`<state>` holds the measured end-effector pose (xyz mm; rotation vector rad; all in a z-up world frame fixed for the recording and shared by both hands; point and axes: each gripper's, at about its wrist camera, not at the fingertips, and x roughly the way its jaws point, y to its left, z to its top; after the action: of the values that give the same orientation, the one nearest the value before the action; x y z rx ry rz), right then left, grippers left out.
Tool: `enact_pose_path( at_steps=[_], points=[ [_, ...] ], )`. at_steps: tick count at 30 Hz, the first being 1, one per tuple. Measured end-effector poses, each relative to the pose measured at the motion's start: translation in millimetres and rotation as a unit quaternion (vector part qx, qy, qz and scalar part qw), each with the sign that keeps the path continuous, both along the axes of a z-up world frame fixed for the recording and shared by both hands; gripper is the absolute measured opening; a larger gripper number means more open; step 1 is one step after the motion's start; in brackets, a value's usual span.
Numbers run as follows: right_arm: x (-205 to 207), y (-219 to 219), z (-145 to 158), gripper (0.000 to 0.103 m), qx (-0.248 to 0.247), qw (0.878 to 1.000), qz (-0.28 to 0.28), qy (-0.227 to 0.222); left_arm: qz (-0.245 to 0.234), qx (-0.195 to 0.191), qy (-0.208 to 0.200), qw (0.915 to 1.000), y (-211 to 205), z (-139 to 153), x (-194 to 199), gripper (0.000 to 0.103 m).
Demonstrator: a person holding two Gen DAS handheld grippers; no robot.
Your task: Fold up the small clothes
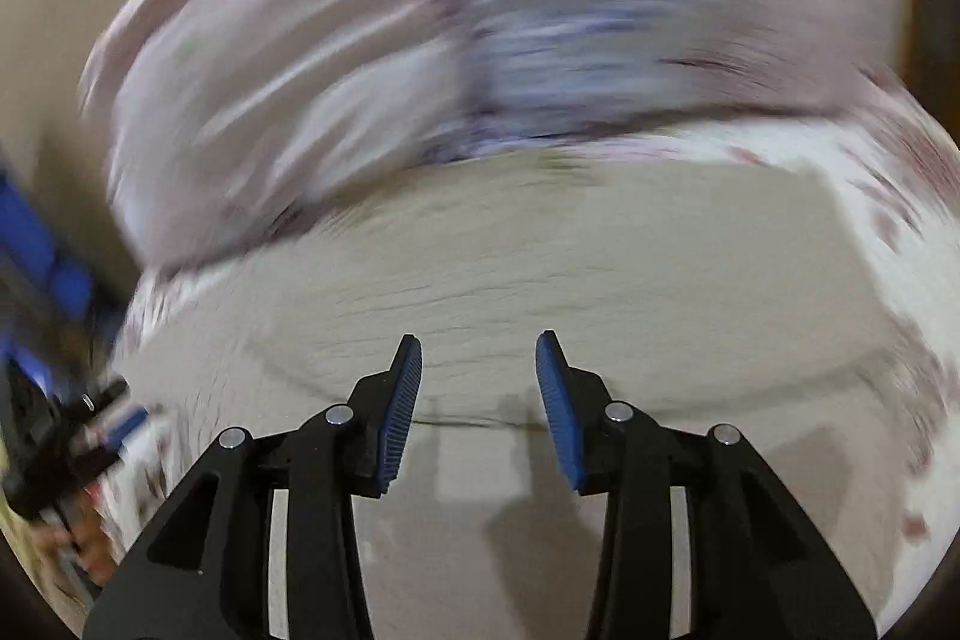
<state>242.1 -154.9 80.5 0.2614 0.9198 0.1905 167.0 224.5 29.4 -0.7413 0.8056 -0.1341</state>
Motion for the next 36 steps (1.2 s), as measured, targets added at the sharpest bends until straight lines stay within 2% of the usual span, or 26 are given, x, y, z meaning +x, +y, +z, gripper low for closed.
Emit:
enact_pose_path(
  at_steps=[2,5,8,10,11,14,19,22,25,26,29,32,36],
  points=[
    [16,39,-3,0.041,-0.032,0.999,0.038,-0.005,0.041,0.002,0.006,0.9991,27,-2,-14,0.064],
    [34,84,-19,0.041,-0.063,0.995,0.073,0.011,0.096,-0.003,0.019,0.9952,63,-8,-33,0.064],
    [24,121,-39,0.041,-0.1,0.987,0.123,0.033,0.131,-0.011,0.026,0.991,92,-13,-45,0.064],
    [8,136,-36,0.041,-0.138,0.981,0.135,-0.007,0.155,-0.025,0.032,0.987,111,-17,-50,0.064],
    [3,137,-35,0.043,-0.125,0.981,0.15,-0.004,0.162,-0.031,0.033,0.9858,116,-19,-50,0.064],
    [1,117,-30,0.046,-0.06,0.989,0.134,0.017,0.196,-0.056,0.033,0.9784,138,-26,-52,0.063],
    [-3,89,-23,0.051,-0.015,0.993,0.11,0.031,0.254,-0.106,0.025,0.9609,168,-34,-51,0.056],
    [-7,79,-21,0.052,-0.001,0.994,0.101,0.035,0.285,-0.129,0.023,0.9494,187,-38,-51,0.047],
    [-8,69,-22,0.052,0.012,0.995,0.096,0.038,0.305,-0.142,0.028,0.9413,201,-42,-50,0.034],
    [-10,64,-22,0.052,0.015,0.995,0.093,0.037,0.309,-0.143,0.031,0.9398,205,-44,-50,0.025],
    [-13,48,-20,0.052,0.022,0.995,0.087,0.035,0.313,-0.141,0.041,0.9381,211,-45,-48,0.008],
    [-16,33,-16,0.052,0.027,0.996,0.076,0.028,0.305,-0.114,0.022,0.9452,203,-24,-44,0.007],
    [-19,12,-11,0.053,0.033,0.998,0.056,0.016,0.263,-0.07,-0.025,0.9619,167,21,-25,0.007]
  ],
)
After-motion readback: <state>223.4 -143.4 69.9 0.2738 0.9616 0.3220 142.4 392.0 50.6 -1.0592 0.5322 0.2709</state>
